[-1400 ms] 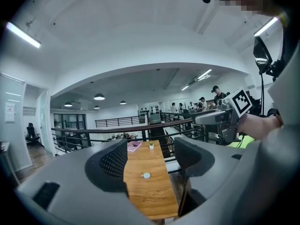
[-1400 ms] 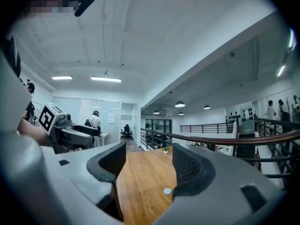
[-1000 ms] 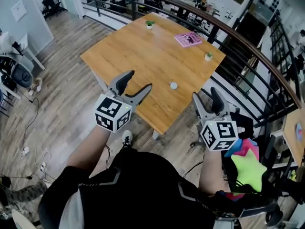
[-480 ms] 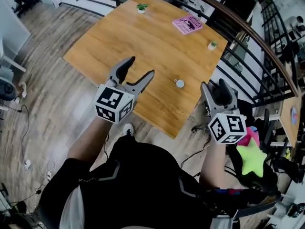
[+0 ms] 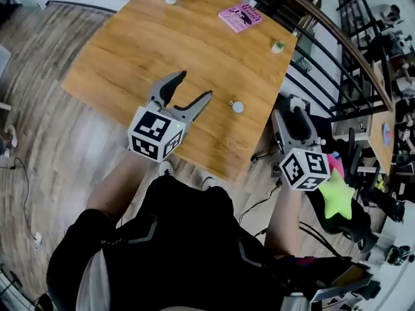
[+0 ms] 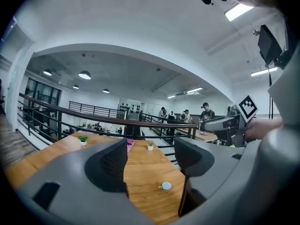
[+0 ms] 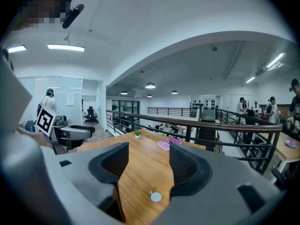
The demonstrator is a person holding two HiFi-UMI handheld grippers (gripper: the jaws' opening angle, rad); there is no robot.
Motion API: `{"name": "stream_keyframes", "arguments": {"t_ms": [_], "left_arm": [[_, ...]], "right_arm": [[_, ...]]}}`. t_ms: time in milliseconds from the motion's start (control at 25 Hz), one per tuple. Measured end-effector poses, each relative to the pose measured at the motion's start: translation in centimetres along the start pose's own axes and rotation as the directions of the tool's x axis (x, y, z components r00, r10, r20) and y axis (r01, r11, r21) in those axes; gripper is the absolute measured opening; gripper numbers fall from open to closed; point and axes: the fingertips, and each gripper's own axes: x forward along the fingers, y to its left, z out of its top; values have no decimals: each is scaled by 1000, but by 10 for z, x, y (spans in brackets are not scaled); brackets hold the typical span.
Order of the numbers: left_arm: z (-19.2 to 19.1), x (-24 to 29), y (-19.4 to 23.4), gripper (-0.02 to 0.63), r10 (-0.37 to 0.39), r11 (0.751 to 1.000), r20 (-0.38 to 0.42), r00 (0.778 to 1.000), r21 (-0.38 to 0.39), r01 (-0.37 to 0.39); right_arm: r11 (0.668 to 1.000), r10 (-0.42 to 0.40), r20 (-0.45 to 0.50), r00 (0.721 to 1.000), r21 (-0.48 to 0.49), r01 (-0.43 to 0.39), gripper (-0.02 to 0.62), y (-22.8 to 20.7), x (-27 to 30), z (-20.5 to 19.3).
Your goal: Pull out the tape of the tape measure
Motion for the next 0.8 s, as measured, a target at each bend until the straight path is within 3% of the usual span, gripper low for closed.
{"name": "stream_keyframes", "arguments": {"t_ms": [320, 480, 800], "left_arm": [[-30, 23, -3, 322, 9, 1000, -59, 998, -19, -10], [-53, 30, -2, 322, 65, 998, -133, 989, -3, -66], [-91, 42, -1, 322, 175, 982, -188, 966, -35, -185]], "right_arm": [[996, 92, -55, 994, -14, -92, 275, -25, 45, -33], [984, 175, -107, 979, -3, -177, 275, -31, 71, -59], [957, 286, -179, 941, 13, -288, 278, -44, 116, -114]]}}
